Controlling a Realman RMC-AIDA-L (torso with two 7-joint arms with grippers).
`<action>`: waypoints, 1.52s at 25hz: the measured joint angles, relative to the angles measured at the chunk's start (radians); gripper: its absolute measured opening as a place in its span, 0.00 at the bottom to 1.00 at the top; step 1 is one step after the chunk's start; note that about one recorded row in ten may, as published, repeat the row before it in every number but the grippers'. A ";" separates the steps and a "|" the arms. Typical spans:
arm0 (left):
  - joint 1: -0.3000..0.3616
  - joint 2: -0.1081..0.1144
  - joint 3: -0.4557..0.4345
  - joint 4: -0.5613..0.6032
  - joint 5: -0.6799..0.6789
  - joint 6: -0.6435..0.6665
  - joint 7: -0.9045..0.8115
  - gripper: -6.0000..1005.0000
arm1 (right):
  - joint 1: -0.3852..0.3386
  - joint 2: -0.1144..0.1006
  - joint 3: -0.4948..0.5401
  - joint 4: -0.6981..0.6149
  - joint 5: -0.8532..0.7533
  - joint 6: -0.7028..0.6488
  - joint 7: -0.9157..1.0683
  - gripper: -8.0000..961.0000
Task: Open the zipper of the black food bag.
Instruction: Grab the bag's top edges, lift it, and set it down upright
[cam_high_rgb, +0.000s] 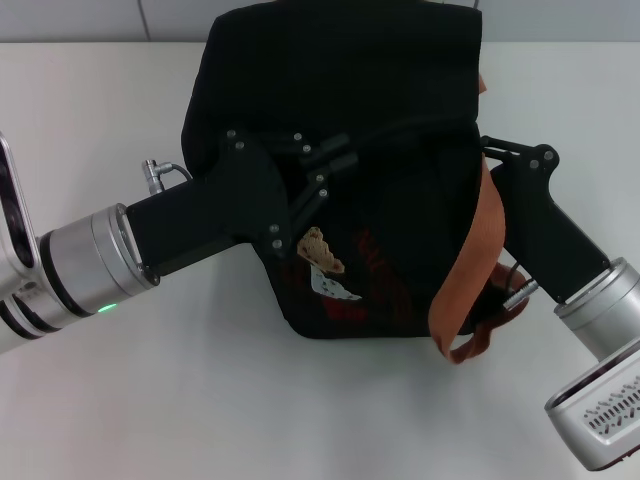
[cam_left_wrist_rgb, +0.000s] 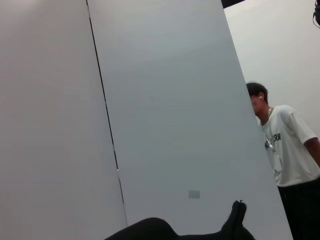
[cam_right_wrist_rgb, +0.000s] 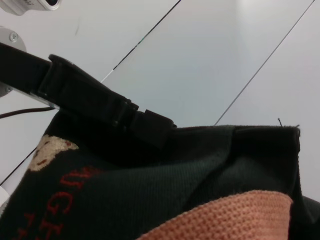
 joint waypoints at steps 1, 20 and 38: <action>0.000 0.000 0.000 0.000 0.000 0.000 0.000 0.09 | 0.000 0.000 0.000 0.000 0.000 0.000 0.000 0.01; 0.000 0.000 0.000 0.000 -0.001 0.003 0.000 0.09 | 0.001 0.000 0.000 0.000 0.000 0.002 0.000 0.01; 0.011 0.000 -0.014 0.000 -0.019 0.004 0.000 0.09 | -0.006 0.000 0.000 -0.008 -0.002 0.011 -0.001 0.01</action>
